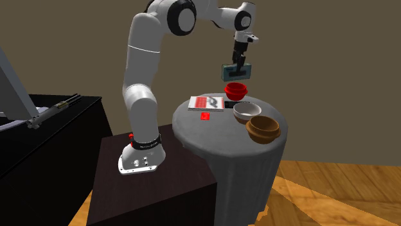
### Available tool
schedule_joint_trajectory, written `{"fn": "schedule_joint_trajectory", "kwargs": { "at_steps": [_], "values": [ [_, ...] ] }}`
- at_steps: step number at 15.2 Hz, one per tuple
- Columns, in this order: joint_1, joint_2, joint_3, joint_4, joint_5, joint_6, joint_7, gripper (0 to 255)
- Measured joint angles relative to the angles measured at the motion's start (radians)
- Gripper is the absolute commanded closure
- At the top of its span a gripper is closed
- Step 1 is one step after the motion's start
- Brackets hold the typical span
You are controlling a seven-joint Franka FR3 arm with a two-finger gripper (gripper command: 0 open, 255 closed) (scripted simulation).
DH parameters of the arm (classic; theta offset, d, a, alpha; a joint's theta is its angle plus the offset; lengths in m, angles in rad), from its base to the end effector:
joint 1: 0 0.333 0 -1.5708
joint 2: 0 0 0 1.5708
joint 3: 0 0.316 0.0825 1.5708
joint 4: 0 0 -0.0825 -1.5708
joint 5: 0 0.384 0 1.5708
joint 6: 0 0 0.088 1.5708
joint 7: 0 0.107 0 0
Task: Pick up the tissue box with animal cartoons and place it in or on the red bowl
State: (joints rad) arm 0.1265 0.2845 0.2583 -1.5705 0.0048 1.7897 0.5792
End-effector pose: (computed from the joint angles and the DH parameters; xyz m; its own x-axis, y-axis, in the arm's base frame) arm 0.5984 0.2247 0.4775 0.9758 -0.1999 -0.0888 -0.2034 -0.9785 -0.0331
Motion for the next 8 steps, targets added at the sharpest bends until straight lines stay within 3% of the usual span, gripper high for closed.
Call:
{"fn": "schedule_joint_trajectory", "kwargs": {
  "at_steps": [4,8],
  "values": [
    [0.061,0.178,0.007,0.261,-0.043,-0.085,0.06,255],
    [0.144,0.4,0.003,0.619,-0.086,-0.219,0.104,255]
  ]
}}
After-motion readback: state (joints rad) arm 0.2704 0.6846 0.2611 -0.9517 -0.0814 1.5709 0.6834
